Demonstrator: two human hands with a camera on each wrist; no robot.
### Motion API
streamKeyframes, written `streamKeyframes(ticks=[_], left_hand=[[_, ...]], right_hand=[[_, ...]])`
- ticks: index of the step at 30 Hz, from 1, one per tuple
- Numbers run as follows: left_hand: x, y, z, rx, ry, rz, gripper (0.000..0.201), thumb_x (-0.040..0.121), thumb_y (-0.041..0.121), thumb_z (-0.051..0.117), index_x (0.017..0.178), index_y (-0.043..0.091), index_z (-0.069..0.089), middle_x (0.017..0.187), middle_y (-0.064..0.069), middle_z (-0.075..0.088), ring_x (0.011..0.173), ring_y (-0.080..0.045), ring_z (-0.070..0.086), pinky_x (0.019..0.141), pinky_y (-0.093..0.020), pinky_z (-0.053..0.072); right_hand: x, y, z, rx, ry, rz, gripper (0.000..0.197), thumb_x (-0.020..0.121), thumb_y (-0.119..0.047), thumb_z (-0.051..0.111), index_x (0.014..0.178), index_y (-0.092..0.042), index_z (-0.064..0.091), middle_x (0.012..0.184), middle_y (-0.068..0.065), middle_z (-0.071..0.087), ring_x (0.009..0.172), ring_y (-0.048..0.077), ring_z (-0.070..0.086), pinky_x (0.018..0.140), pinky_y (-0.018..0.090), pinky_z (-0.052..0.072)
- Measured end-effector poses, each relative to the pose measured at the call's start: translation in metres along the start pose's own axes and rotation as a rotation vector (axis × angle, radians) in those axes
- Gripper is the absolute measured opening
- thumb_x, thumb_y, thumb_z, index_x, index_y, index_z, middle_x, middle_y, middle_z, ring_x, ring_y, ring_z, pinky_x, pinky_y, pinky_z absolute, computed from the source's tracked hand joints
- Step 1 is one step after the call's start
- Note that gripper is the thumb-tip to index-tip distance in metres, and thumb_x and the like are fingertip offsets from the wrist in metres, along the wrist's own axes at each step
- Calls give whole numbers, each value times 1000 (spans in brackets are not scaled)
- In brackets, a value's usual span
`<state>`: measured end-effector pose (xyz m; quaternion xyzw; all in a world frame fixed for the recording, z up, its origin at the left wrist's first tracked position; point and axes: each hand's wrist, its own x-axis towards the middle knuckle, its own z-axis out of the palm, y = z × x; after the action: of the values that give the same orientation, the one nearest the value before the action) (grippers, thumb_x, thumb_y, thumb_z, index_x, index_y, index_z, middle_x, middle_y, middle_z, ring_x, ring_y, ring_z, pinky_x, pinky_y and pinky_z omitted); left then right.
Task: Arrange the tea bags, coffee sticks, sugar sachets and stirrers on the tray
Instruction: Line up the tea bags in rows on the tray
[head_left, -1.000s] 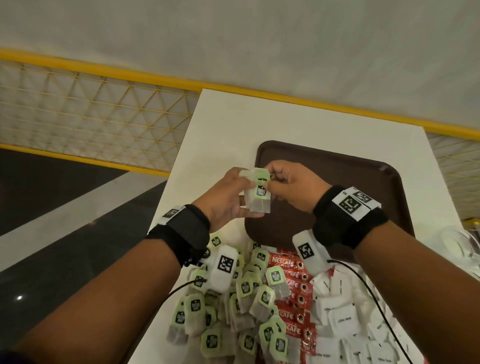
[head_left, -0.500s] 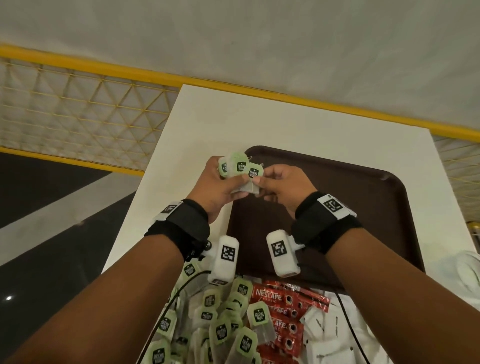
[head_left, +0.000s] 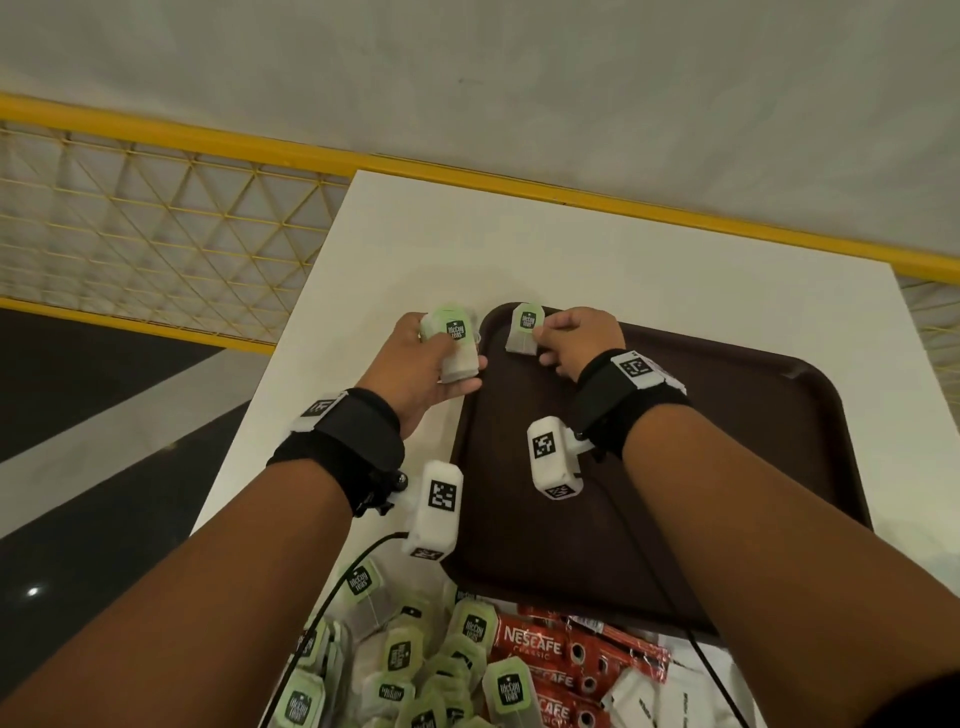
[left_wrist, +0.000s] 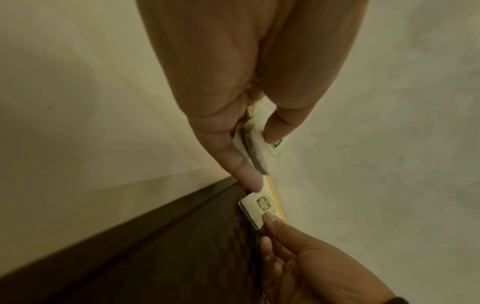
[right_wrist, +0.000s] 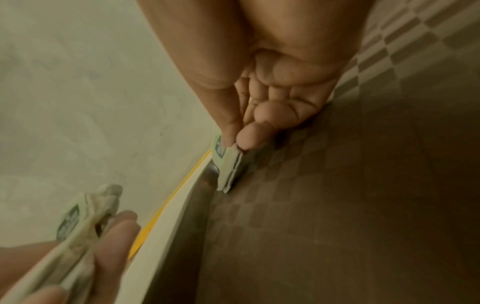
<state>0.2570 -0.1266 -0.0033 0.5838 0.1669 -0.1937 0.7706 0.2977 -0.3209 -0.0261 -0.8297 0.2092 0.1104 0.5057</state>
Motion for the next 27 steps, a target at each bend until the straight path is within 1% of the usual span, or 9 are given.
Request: streamKeyframes(ticks=[4,6,10,13,15,17,19,23,27], left_hand=[[1,-6,-5,29,-7,9,36,100,5,48,134,10,37,122,-18,59,97,-27,72,71,-33,61],[1,-8,-7,39,-1,15,37,99,5,50,133,10,37,123,-18,59,95,-25,73,70,-32,60],[2,-10,-9,43,10,21,38,97,5,54,132,9,38,124,-18,60,95,-25,73,71,-32,61],[2,-10,-8,63,23,36,37,96,5,57,129,8,40,125,-17,58,101,-28,70,71,-32,61],[2,-10,-6,80,39,41,36,95,6,60,125,10,42,125,-14,57,103,-27,66,69,-30,60],[3,-10,-3,91,38,48,35,93,6,62,122,11,43,123,-14,58,101,-25,65,69,-29,60],[4,-11,2,111,21,54,33,92,7,64,118,14,45,120,-12,60,100,-23,66,72,-31,61],[4,-12,9,113,13,50,24,96,10,60,115,17,47,118,-10,61,100,-23,67,78,-37,61],[6,-9,6,59,52,15,25,102,16,49,126,11,45,119,-14,62,97,-27,70,72,-35,62]], right_hand=[[8,1,3,-102,32,-47,9,86,-26,72,83,-24,64,78,-5,69,51,8,59,48,17,42],[10,-1,6,-139,36,-67,11,85,-28,73,79,-23,66,78,-1,71,51,10,59,50,20,46],[13,-3,10,-215,18,-75,22,83,-32,74,66,-25,63,79,1,71,71,21,66,76,40,59],[7,-4,9,-203,63,-99,22,86,-40,69,72,-24,61,83,1,69,81,24,67,81,43,57],[-4,-5,8,-123,24,-132,24,90,-42,64,79,-21,64,86,2,71,75,20,64,74,37,56],[-23,-7,11,8,-152,-135,20,92,-37,63,86,-18,67,87,2,71,67,13,59,62,28,50],[-36,-5,16,60,-267,-141,18,90,-32,67,95,-15,69,88,1,70,67,9,59,59,24,49],[-35,4,21,157,-222,-119,7,89,-19,70,91,-13,66,80,2,68,64,10,60,57,23,49],[-25,5,18,209,-192,-38,7,92,-16,66,95,-11,62,77,3,67,59,10,62,51,20,48]])
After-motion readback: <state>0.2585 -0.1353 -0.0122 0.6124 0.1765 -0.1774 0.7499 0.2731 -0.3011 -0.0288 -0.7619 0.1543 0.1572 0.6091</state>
